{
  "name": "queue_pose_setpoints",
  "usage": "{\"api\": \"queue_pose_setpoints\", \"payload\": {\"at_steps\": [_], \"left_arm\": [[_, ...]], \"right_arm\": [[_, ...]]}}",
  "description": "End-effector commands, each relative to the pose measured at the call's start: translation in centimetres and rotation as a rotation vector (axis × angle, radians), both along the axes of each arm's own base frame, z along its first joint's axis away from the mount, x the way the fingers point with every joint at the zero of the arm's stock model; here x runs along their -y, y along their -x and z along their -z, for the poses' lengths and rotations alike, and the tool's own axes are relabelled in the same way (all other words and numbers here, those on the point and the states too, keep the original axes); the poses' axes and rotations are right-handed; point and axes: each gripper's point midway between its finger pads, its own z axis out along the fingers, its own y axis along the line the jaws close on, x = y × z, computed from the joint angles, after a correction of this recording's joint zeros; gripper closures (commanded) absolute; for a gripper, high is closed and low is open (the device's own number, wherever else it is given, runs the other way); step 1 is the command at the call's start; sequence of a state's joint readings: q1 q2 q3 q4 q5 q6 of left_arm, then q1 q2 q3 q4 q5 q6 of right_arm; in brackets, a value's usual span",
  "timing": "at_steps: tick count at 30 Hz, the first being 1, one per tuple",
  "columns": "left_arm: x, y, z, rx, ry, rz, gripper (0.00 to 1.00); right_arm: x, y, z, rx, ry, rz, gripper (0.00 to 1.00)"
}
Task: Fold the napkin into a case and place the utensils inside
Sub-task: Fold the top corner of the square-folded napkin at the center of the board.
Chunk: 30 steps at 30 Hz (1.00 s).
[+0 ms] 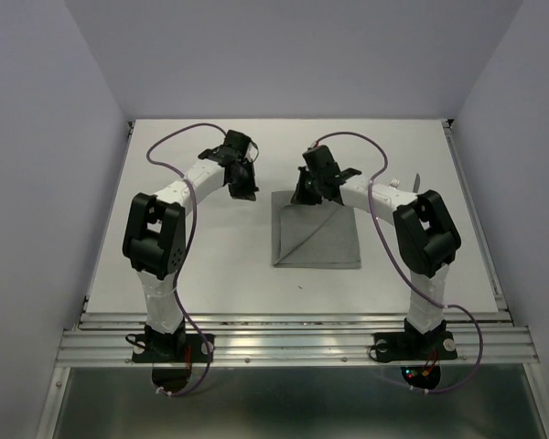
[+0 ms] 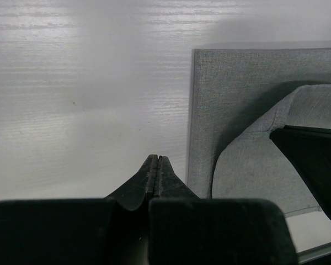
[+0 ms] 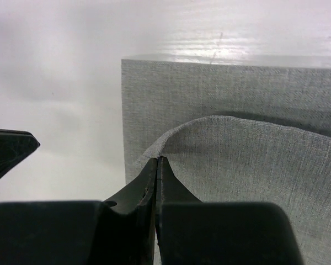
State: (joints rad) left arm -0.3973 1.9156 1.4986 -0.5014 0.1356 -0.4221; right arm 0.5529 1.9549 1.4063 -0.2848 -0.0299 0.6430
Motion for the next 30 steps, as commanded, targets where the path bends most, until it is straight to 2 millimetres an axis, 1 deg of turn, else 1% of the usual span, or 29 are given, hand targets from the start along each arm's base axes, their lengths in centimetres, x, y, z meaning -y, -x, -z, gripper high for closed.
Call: {"api": "queue_pose_setpoints", "payload": {"at_steps": [1, 10, 21, 23, 30], "left_arm": [[-0.6, 0.3, -2.4, 0.047, 0.007, -0.013, 1.00], [-0.7, 0.7, -2.4, 0.046, 0.011, -0.018, 1.00], [-0.8, 1.0, -2.2, 0.038, 0.011, -0.025, 1.00], [-0.8, 1.0, -2.2, 0.037, 0.014, -0.025, 1.00], [-0.9, 1.1, -2.2, 0.038, 0.012, -0.028, 1.00]], "right_arm": [[-2.1, -2.1, -2.4, 0.082, -0.055, -0.023, 0.99], [-2.6, -2.8, -1.1, 0.071, -0.052, -0.017, 0.99], [-3.0, -3.3, -1.2, 0.076, -0.063, -0.017, 0.99], [-3.0, -3.4, -0.8, 0.070, -0.058, -0.016, 0.99], [-3.3, -3.5, -0.4, 0.061, -0.064, -0.026, 0.99]]}}
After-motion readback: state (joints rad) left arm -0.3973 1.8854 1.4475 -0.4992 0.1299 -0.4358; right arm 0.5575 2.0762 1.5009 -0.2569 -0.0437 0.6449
